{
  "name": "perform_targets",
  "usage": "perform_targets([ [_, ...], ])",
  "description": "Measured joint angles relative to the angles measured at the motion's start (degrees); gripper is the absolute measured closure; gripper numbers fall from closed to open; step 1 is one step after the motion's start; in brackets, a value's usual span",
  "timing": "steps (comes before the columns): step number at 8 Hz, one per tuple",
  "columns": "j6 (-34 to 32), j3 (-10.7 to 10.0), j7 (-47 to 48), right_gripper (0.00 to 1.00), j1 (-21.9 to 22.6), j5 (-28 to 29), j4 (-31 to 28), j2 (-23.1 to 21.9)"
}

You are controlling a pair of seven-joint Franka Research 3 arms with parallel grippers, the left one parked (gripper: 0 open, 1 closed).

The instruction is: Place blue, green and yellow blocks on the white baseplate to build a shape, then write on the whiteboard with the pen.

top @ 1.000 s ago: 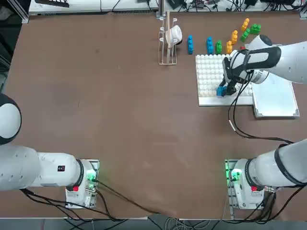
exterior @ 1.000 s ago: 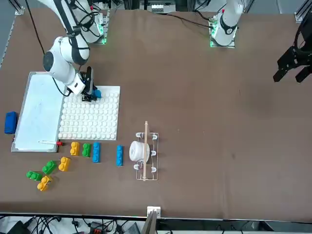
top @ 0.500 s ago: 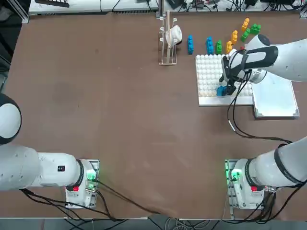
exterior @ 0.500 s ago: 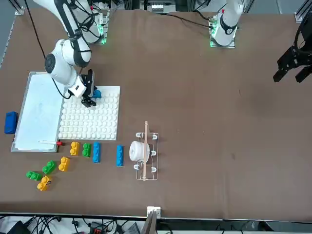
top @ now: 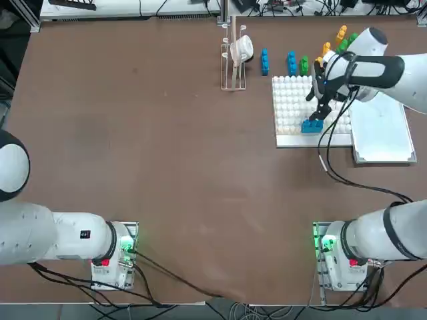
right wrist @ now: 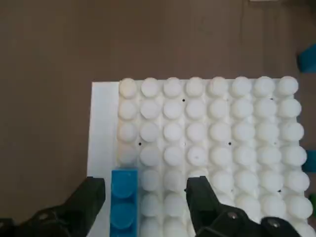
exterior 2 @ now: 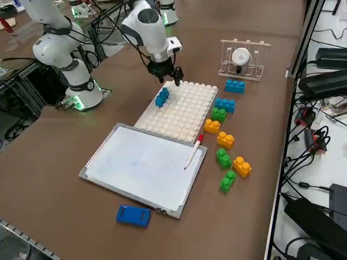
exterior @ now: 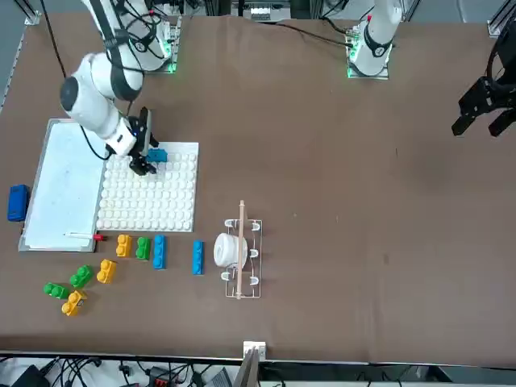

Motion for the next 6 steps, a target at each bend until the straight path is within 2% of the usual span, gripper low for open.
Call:
perform_targets([
  [3, -4.7, -0.2, 12.2, 0.0, -0.1, 0.4, 1.1, -4.5],
  [6, -5.1, -0.4, 33.0, 0.0, -1.6, 0.4, 6.3, -3.1],
])
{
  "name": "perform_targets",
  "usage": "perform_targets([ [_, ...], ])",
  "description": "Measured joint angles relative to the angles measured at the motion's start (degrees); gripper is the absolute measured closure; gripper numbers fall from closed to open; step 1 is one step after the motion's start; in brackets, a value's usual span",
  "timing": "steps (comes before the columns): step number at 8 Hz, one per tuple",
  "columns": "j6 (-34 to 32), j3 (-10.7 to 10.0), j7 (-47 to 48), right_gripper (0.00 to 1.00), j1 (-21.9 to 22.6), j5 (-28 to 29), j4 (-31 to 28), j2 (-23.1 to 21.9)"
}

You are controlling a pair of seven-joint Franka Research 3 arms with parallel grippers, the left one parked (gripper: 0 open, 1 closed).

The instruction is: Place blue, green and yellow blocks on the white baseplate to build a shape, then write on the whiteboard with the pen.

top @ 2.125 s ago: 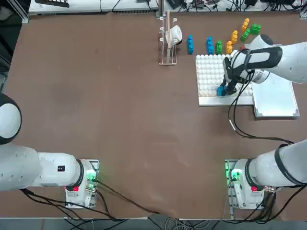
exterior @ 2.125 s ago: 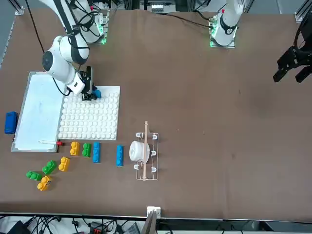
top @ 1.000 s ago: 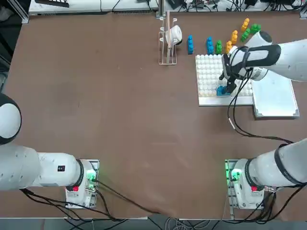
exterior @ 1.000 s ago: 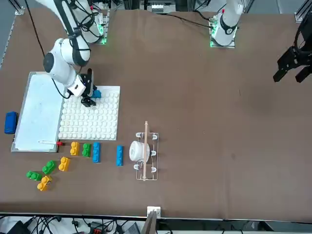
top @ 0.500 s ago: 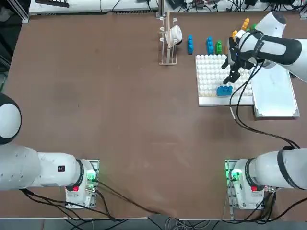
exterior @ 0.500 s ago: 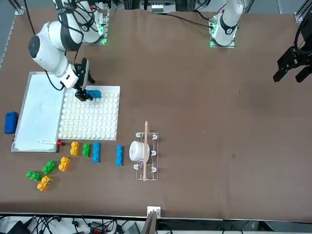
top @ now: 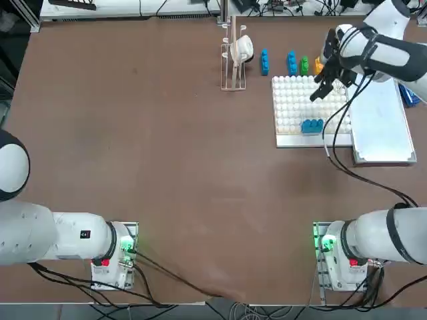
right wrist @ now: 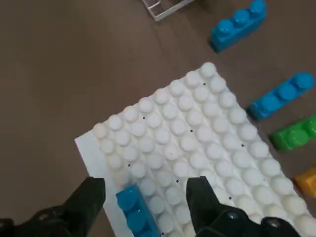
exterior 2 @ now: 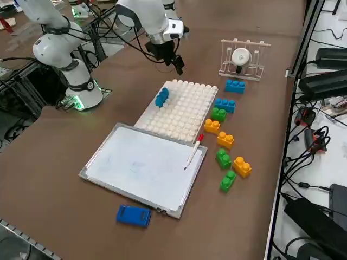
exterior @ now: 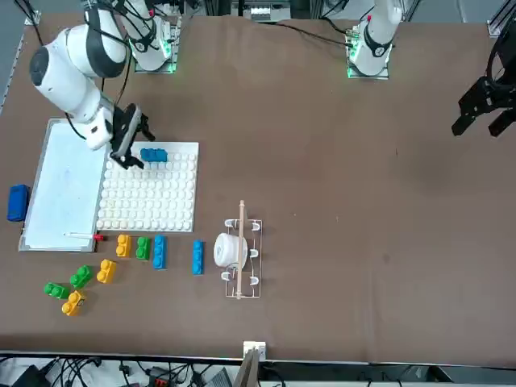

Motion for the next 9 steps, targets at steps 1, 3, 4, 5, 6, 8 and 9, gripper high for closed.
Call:
perform_targets([
  [1, -0.3, 0.0, 7.3, 0.0, -0.6, -0.2, 2.2, 1.7],
  [3, -3.6, -0.4, 23.1, 0.0, -1.3, -3.3, 8.2, 7.0],
  [4, -5.6, -0.7, 32.2, 0.0, -1.5, -5.5, 11.8, 10.0],
  [5, -7.7, -0.9, 42.4, 0.0, -1.5, -7.8, 15.8, 13.2],
  [6, -10.3, -1.3, 51.7, 0.0, -1.5, -10.4, 20.1, 16.6],
  [8, -15.0, -1.8, 59.2, 0.0, -1.5, -14.8, 29.1, 23.0],
  [9, -16.6, -2.0, 60.1, 0.0, -1.5, -17.9, 33.1, 26.1],
])
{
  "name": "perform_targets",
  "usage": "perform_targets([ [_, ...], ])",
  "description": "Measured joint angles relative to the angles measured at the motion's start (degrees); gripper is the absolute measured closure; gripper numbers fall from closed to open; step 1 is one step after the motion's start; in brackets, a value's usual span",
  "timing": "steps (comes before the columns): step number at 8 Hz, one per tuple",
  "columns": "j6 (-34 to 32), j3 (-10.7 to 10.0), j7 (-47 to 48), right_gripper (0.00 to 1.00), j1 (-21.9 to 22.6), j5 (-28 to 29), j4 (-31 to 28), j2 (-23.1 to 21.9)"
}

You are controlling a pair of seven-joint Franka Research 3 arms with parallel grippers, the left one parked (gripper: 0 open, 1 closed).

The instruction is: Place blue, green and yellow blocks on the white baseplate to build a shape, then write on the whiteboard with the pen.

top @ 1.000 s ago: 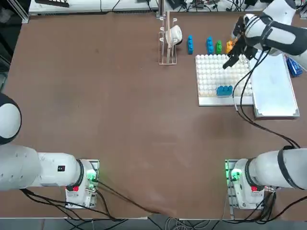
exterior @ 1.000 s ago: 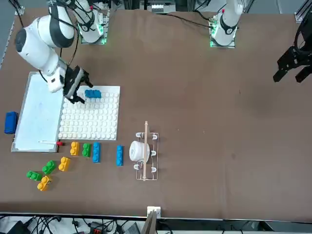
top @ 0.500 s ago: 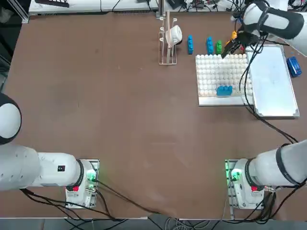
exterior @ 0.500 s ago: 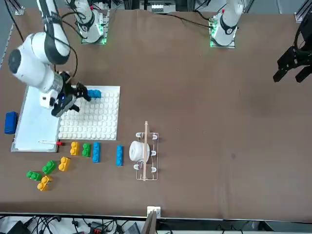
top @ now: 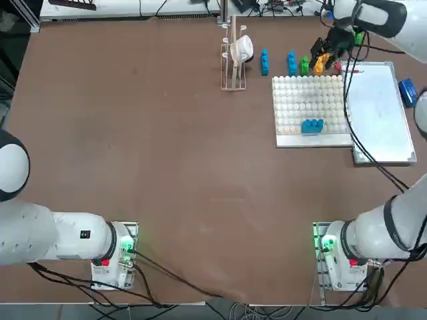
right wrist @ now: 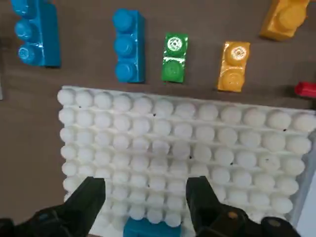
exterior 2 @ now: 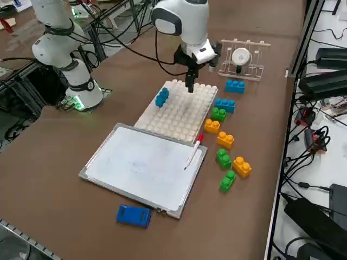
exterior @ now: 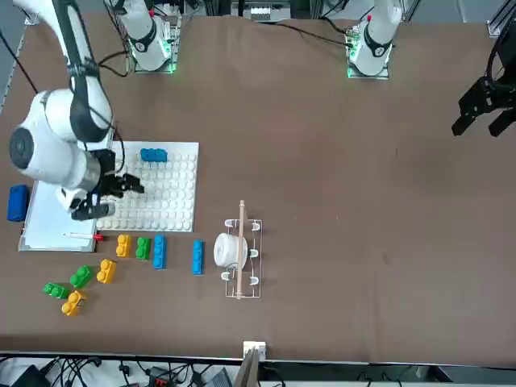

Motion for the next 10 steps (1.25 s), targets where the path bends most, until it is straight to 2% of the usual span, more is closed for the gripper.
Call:
perform_targets([
  [2, -2.5, 0.0, 3.0, 0.0, 0.6, -6.4, 7.1, 6.2],
  [5, -3.8, 0.0, 4.3, 0.0, 1.7, -7.2, 17.0, 14.1],
  [7, -4.2, 0.0, 4.3, 0.0, 2.1, -7.2, 22.1, 17.2],
  [10, -4.5, 0.0, 4.9, 0.0, 2.3, -7.1, 24.0, 19.5],
])
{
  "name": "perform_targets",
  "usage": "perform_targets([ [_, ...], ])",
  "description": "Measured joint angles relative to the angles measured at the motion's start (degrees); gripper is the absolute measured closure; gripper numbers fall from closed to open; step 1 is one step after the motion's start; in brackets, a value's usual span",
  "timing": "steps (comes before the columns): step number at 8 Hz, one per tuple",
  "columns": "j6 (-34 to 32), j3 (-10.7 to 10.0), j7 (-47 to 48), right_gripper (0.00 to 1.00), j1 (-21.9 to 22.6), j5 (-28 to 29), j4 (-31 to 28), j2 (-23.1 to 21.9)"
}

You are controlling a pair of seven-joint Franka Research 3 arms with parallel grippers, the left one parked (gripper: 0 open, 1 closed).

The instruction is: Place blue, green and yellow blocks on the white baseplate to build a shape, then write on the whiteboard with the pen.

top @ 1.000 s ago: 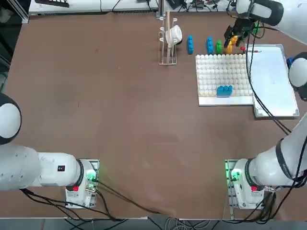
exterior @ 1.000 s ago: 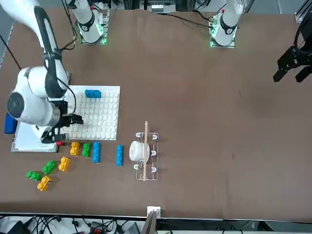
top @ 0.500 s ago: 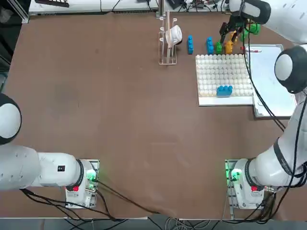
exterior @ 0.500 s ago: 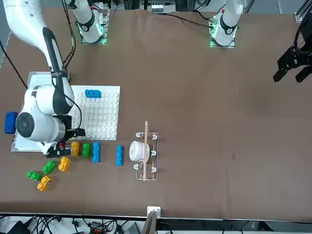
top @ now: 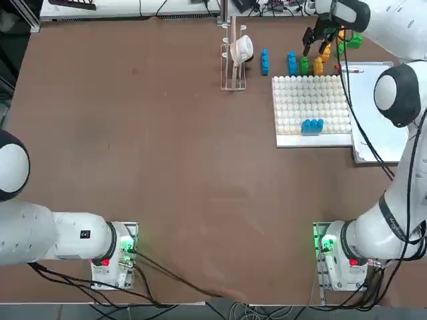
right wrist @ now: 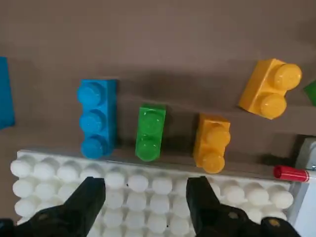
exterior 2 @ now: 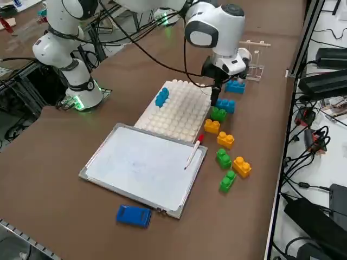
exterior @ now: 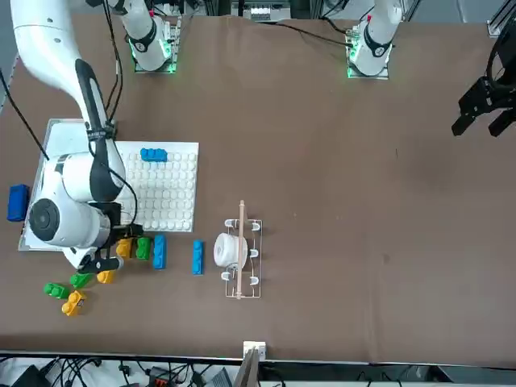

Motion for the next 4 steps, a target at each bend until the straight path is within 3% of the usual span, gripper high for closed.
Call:
perform_targets([
  [4, 0.1, -0.3, 0.7, 0.0, 0.2, 0.0, 2.4, 3.3],
])
